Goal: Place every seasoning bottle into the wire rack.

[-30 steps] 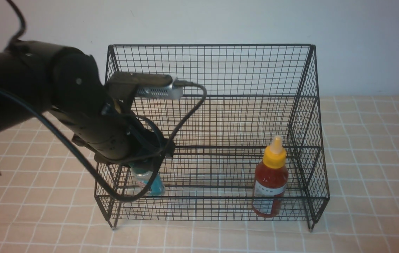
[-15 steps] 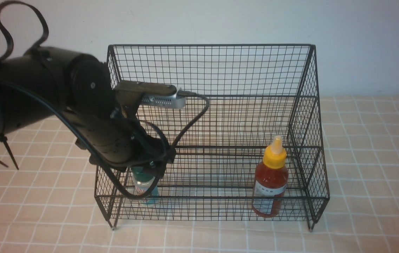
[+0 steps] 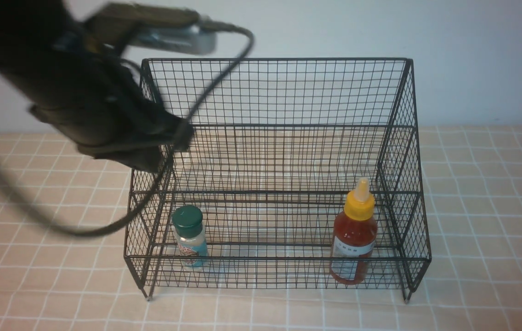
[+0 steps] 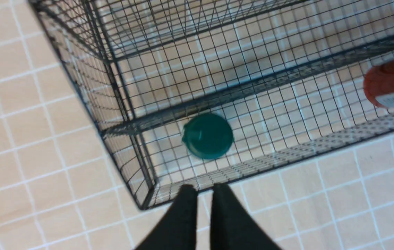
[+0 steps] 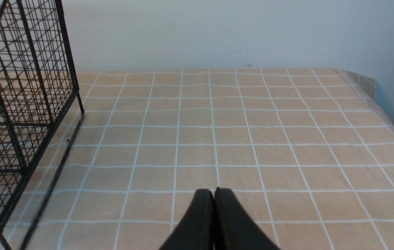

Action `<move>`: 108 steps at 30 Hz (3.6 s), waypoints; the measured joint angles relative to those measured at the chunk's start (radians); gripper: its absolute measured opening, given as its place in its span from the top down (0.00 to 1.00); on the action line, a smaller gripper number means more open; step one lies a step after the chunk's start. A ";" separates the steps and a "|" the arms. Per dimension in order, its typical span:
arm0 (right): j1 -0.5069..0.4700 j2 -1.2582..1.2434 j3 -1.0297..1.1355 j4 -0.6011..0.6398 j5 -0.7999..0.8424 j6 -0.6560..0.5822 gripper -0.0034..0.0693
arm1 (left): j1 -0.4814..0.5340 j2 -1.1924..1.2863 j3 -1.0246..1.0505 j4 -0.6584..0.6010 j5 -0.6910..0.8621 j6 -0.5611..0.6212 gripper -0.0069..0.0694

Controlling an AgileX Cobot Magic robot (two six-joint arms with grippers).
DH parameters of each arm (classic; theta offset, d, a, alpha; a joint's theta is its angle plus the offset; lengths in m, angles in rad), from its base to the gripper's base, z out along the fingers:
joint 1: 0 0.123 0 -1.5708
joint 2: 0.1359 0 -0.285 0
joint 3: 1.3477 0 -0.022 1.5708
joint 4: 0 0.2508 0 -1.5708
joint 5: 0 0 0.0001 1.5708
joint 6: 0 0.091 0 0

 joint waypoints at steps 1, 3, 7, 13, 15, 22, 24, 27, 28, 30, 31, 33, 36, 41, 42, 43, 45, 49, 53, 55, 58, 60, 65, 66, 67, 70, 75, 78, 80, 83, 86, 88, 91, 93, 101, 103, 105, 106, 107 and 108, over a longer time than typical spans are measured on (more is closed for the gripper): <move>0.000 0.000 0.000 0.000 0.000 0.000 0.97 | 0.000 -0.035 0.025 0.008 -0.004 0.003 0.90; 0.000 0.000 0.000 0.000 0.000 0.000 0.97 | 0.000 -0.120 0.085 0.022 -0.029 0.003 0.92; 0.000 0.000 0.000 0.000 0.000 0.000 0.97 | 0.000 -0.317 0.250 0.050 -0.162 0.003 0.92; 0.000 0.000 0.000 0.000 0.000 0.000 0.97 | 0.000 -0.546 0.473 0.072 -0.328 0.003 0.92; 0.000 0.000 0.000 0.000 0.000 0.000 0.97 | 0.000 -0.626 0.542 0.072 -0.347 0.003 0.92; 0.000 0.000 0.000 0.000 0.000 0.000 0.97 | 0.000 -0.720 0.589 0.072 -0.312 0.004 0.92; 0.000 0.000 0.000 0.000 0.000 0.000 0.97 | 0.000 -0.724 0.589 0.072 -0.295 0.004 0.92; 0.000 0.000 0.000 0.000 0.000 0.000 0.97 | 0.000 -0.724 0.590 0.069 -0.290 0.005 0.92; 0.000 0.000 0.000 0.000 0.000 0.000 0.97 | 0.000 -0.724 0.591 0.068 -0.290 0.005 0.92; 0.000 0.000 0.000 0.000 0.000 0.000 0.97 | 0.000 -0.724 0.591 0.068 -0.291 0.007 0.92; 0.000 0.000 0.000 0.000 0.000 0.000 0.97 | 0.000 -0.724 0.591 0.069 -0.292 0.007 0.92; 0.000 0.000 0.000 0.000 0.000 0.000 0.97 | 0.000 -0.724 0.591 0.072 -0.295 0.007 0.92; 0.000 0.000 0.000 0.000 0.000 0.000 0.97 | 0.002 -0.750 0.612 0.086 -0.328 0.010 0.92; 0.000 0.000 0.000 0.000 0.000 0.000 0.97 | 0.070 -0.901 0.772 0.088 -0.532 0.032 0.92; 0.000 0.000 0.000 0.000 0.000 0.000 0.97 | 0.097 -0.936 0.814 0.087 -0.573 0.042 0.92; 0.000 0.000 0.000 0.000 0.000 0.000 0.97 | 0.126 -0.982 0.870 0.083 -0.621 0.053 0.92; 0.000 0.000 0.000 0.000 0.000 0.000 0.97 | 0.188 -1.085 1.001 0.080 -0.706 0.074 0.92; 0.000 0.000 0.000 0.000 0.000 0.000 0.97 | 0.270 -1.211 1.166 0.080 -0.770 0.094 0.92; 0.000 0.000 0.000 0.000 0.000 0.000 0.97 | 0.331 -1.352 1.371 0.078 -0.795 0.102 0.92; 0.000 0.000 0.000 0.000 -0.001 0.000 0.97 | 0.335 -1.359 1.409 0.078 -0.795 0.102 0.92; 0.000 0.000 0.000 0.000 -0.001 0.000 0.97 | 0.338 -1.362 1.444 0.078 -0.818 0.104 0.92; 0.000 0.000 0.000 0.000 -0.001 0.000 0.97 | 0.338 -1.362 1.447 0.078 -0.829 0.106 0.92; 0.000 0.000 0.000 0.000 -0.001 0.000 0.97 | 0.338 -1.362 1.448 0.078 -0.838 0.106 0.92; 0.000 0.000 0.000 0.000 -0.001 0.000 0.97 | 0.338 -1.362 1.449 0.078 -0.839 0.106 0.92; 0.000 0.000 0.000 0.000 -0.001 0.000 0.97 | 0.338 -1.362 1.449 0.078 -0.839 0.106 0.92; 0.000 0.000 0.000 0.000 -0.001 0.000 0.97 | 0.338 -1.362 1.449 0.078 -0.839 0.106 0.92; 0.000 0.000 0.000 0.000 -0.001 0.000 0.97 | 0.338 -1.362 1.449 0.078 -0.839 0.107 0.92; 0.000 0.000 0.000 0.000 -0.001 0.000 0.97 | 0.338 -1.362 1.449 0.078 -0.840 0.107 0.92; 0.000 0.000 0.000 0.000 -0.001 0.000 0.97 | 0.338 -1.362 1.449 0.078 -0.840 0.107 0.92; 0.000 0.000 0.000 0.000 -0.001 0.000 0.97 | 0.338 -1.362 1.449 0.078 -0.841 0.107 0.92; 0.000 0.000 0.000 0.000 -0.001 0.000 0.97 | 0.338 -1.362 1.449 0.078 -0.841 0.107 0.92; 0.000 0.000 0.000 0.000 -0.001 0.000 0.97 | 0.338 -1.362 1.449 0.078 -0.841 0.107 0.92; 0.000 0.000 0.000 0.000 -0.001 0.000 0.97 | 0.338 -1.362 1.449 0.078 -0.842 0.107 0.92; 0.000 0.000 0.000 0.000 -0.001 0.000 0.97 | 0.338 -1.362 1.449 0.078 -0.842 0.107 0.92; 0.000 0.000 0.000 0.000 -0.001 0.000 0.97 | 0.338 -1.362 1.450 0.078 -0.843 0.108 0.92; 0.001 0.000 0.000 0.000 -0.001 0.000 0.97 | 0.338 -1.362 1.450 0.078 -0.843 0.108 0.92; 0.001 0.000 0.000 0.000 -0.001 0.000 0.97 | 0.338 -1.362 1.450 0.078 -0.843 0.108 0.92; 0.001 0.000 0.000 0.000 -0.001 0.000 0.97 | 0.338 -1.362 1.450 0.078 -0.843 0.108 0.92; 0.001 0.000 0.000 0.000 -0.001 0.000 0.97 | 0.338 -1.362 1.450 0.078 -0.843 0.108 0.92; 0.001 0.000 0.000 0.000 -0.001 0.000 0.97 | 0.338 -1.362 1.450 0.078 -0.843 0.108 0.92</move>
